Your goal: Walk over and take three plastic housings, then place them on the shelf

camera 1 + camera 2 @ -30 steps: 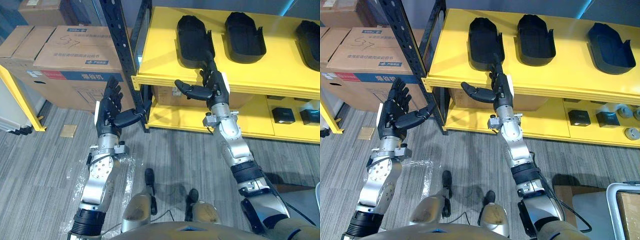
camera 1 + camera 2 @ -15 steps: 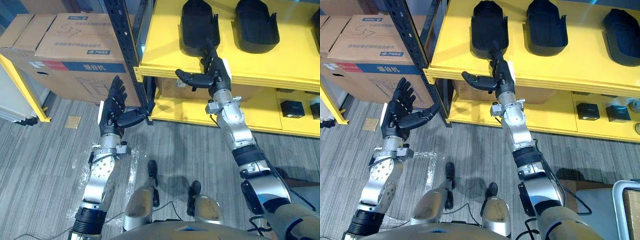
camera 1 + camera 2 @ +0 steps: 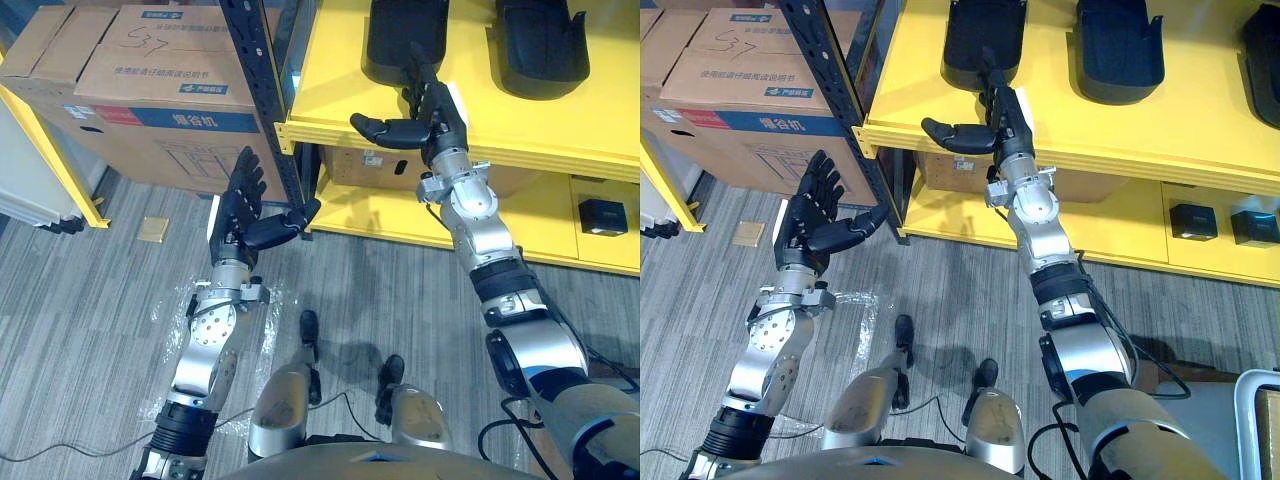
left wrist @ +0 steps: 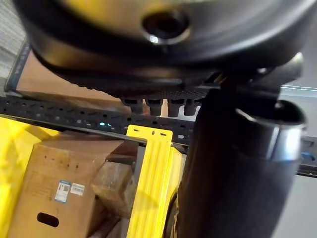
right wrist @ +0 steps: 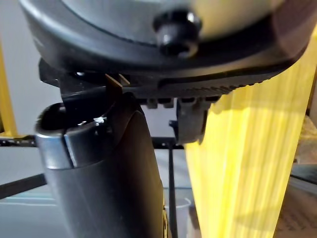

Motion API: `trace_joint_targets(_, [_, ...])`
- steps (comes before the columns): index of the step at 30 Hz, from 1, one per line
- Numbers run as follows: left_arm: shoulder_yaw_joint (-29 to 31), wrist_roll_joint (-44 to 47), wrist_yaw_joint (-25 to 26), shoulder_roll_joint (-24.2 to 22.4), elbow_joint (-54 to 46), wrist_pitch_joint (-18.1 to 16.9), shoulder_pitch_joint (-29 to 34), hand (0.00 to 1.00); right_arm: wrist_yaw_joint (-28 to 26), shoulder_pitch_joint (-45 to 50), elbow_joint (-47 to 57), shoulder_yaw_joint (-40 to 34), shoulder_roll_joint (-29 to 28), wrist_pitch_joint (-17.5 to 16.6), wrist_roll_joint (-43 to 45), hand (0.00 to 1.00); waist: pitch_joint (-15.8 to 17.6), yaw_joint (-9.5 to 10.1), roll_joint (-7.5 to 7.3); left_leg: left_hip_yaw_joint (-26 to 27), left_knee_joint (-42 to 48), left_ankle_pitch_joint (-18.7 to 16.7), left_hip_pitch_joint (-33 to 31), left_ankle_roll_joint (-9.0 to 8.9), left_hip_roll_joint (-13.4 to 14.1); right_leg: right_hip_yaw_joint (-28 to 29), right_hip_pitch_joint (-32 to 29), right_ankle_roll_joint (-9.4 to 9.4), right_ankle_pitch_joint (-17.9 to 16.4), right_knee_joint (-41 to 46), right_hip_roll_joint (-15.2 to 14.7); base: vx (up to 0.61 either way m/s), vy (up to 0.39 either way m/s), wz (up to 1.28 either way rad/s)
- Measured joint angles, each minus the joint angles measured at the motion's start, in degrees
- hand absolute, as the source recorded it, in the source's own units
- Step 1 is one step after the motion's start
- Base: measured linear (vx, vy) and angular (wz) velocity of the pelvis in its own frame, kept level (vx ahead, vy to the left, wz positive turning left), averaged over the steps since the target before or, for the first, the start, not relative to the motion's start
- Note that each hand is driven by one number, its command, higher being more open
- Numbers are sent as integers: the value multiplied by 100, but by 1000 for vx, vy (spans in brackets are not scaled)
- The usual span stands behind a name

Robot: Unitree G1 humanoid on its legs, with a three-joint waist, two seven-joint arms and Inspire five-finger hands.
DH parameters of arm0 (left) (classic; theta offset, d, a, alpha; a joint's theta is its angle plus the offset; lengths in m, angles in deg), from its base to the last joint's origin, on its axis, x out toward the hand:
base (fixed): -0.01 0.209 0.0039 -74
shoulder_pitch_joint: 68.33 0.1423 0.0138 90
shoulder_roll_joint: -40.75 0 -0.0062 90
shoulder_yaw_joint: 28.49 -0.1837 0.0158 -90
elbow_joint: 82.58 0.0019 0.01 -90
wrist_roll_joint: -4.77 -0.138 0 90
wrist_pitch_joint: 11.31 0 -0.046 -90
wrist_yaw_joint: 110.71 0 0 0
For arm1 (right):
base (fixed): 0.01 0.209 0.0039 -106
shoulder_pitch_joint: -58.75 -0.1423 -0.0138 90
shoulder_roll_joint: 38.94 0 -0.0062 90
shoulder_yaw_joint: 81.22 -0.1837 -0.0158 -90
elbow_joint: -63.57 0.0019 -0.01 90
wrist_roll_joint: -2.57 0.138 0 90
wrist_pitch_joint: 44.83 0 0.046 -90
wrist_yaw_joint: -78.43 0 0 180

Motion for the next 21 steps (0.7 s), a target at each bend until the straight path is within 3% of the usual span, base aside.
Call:
trace_joint_targets(8, [-17,-3,-51,13,-1,0,3,100,217,26,131,-3,79,7,-12,100,0,32,0,38,0,-6,5,7,18,15,-6,-13,-13,-6,14,0,-1,-1])
trace_joint_targets(12, [2,-5,-46,-17,-2,0,62,100,444,747,1782,-34,57,29,-20,100,-3,12,-6,166,3,-29,89,34,36,130,10,-12,-11,-12,16,12,-7,-15])
trace_joint_targets(16, [32,-13,-36,-98,-35,0,298,100,439,1880,3318,-38,-259,65,-296,100,-81,-148,-63,426,-22,-155,390,28,60,341,235,22,12,-151,24,41,-19,-31])
trace_joint_targets(21, [38,-17,-45,-199,-35,1,468,100,234,2928,3772,-72,-373,199,-453,100,-491,-348,-277,605,-24,-227,418,-19,118,491,284,64,98,-417,97,49,-17,-22])
